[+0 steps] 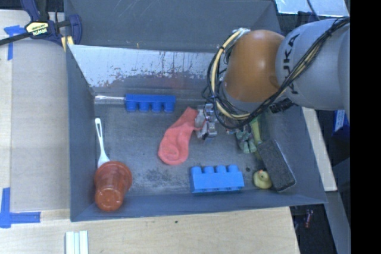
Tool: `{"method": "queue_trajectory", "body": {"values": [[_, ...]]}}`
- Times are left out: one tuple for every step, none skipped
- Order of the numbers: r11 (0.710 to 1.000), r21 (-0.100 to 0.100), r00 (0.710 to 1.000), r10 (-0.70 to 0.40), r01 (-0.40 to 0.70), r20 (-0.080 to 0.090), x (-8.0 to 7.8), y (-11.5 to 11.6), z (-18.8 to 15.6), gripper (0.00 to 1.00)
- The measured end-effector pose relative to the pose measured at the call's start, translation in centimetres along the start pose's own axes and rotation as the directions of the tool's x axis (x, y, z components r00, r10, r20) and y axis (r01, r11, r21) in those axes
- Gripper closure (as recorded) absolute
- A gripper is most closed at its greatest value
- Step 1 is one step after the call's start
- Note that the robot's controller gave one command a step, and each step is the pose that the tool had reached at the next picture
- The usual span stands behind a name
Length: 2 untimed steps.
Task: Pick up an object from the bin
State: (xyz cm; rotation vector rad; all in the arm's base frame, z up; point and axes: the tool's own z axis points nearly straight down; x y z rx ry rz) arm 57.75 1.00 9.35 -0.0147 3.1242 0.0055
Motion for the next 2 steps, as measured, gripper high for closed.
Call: {"method": "queue_trajectory", "body": {"values": [[1.000, 0.000, 1.000, -0.015, 0.015, -0.002, -1.0, -0.4, -6.2, 1.00], [0.986, -0.001, 0.986, -0.167, 0.167, -0.004, -1.7, -0.1, -13.7, 1.00]]}}
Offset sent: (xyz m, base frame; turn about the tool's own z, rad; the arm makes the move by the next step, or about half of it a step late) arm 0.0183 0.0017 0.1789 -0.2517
